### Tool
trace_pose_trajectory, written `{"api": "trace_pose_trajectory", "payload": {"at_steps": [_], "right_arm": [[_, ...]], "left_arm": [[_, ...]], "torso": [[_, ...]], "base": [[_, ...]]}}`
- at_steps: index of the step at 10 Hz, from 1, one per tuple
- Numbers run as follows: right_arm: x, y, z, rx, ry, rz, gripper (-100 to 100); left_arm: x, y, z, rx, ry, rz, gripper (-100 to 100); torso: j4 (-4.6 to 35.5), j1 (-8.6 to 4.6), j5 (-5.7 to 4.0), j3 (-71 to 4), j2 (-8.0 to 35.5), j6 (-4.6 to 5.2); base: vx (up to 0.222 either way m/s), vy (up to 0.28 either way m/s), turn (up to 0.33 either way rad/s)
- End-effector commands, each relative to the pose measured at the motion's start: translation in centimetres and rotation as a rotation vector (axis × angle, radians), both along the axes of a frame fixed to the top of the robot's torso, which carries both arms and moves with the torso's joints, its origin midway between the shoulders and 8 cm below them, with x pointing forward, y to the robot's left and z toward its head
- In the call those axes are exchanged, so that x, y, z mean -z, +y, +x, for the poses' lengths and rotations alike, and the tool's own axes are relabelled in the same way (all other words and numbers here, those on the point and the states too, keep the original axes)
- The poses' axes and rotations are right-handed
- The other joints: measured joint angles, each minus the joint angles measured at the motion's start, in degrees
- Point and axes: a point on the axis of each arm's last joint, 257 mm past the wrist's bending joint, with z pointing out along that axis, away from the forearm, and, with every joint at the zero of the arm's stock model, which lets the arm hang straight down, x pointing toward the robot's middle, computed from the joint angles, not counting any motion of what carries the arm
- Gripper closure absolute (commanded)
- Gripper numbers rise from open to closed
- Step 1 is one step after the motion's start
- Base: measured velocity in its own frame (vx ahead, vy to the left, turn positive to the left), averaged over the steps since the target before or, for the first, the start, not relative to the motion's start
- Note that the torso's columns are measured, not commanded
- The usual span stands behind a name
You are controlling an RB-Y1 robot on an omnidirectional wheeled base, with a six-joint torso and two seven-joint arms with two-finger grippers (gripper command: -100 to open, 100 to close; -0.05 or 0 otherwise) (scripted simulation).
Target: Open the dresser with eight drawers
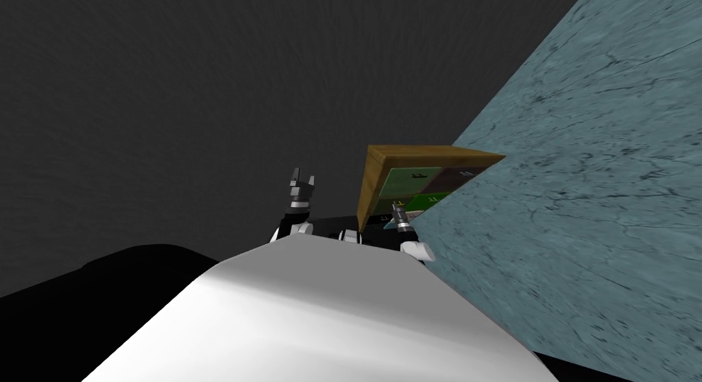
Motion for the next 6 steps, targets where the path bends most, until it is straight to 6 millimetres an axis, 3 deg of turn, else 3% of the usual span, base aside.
{"api": "trace_pose_trajectory", "payload": {"at_steps": [1, 4, 6], "right_arm": [[0.0, 0.2, -0.7, -0.016, 0.001, 0.000, 100], [-1.3, -0.7, -1.5, -0.033, -0.011, 0.002, 100], [-0.7, -0.2, -1.0, -0.039, 0.001, 0.005, 100]], "left_arm": [[0.0, 0.0, 0.0, 0.000, 0.000, 0.000, 0], [0.0, 0.0, 0.0, 0.000, 0.000, 0.000, 0], [0.0, 0.0, 0.0, 0.000, 0.000, 0.000, 0]], "torso": [[0.0, 0.04, 0.00, 0.0, 0.0, -0.03], [0.1, -0.03, -0.04, 0.3, 0.6, 0.00], [0.2, 0.23, 0.17, 0.0, 0.0, -0.06]], "base": [[0.035, 0.019, -0.043], [-0.163, -0.016, 0.013], [-0.120, -0.024, -0.049]]}}
